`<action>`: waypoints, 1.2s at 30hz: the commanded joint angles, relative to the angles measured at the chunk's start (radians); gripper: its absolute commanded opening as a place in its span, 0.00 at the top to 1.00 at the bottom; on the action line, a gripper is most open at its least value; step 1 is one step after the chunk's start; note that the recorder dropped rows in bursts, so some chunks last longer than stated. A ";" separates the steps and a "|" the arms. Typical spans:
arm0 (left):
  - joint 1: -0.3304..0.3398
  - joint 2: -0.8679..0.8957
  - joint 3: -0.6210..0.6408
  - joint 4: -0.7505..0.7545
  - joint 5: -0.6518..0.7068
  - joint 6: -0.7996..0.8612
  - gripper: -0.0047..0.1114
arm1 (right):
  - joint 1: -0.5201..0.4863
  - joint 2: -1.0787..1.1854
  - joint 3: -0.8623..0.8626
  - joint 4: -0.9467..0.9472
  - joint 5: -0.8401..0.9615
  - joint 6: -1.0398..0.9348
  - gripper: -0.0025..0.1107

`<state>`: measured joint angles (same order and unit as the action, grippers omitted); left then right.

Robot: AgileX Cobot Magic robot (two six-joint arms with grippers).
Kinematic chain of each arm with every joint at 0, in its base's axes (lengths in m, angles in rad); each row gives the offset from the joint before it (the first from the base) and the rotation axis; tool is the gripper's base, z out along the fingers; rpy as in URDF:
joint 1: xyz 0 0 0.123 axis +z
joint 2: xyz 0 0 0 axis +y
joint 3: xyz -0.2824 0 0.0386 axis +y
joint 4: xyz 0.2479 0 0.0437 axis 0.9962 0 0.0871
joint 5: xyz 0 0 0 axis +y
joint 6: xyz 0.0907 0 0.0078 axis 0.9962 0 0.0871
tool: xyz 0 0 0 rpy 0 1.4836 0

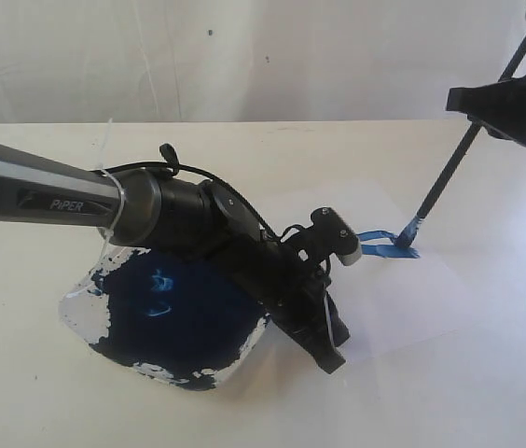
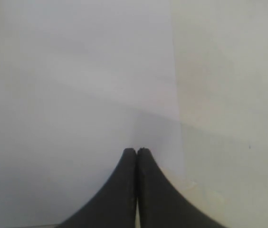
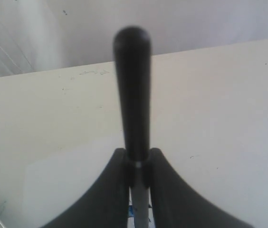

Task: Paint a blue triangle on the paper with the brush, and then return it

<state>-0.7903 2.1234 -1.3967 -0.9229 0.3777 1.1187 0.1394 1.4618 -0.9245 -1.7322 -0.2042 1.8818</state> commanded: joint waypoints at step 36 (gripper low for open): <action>0.000 0.001 0.001 -0.012 0.035 0.007 0.96 | 0.000 -0.063 0.027 -0.012 0.070 0.027 0.98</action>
<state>-0.7903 2.1234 -1.3967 -0.9229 0.3898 1.1187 0.1394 1.3874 -0.8799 -1.7350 -0.1195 1.9069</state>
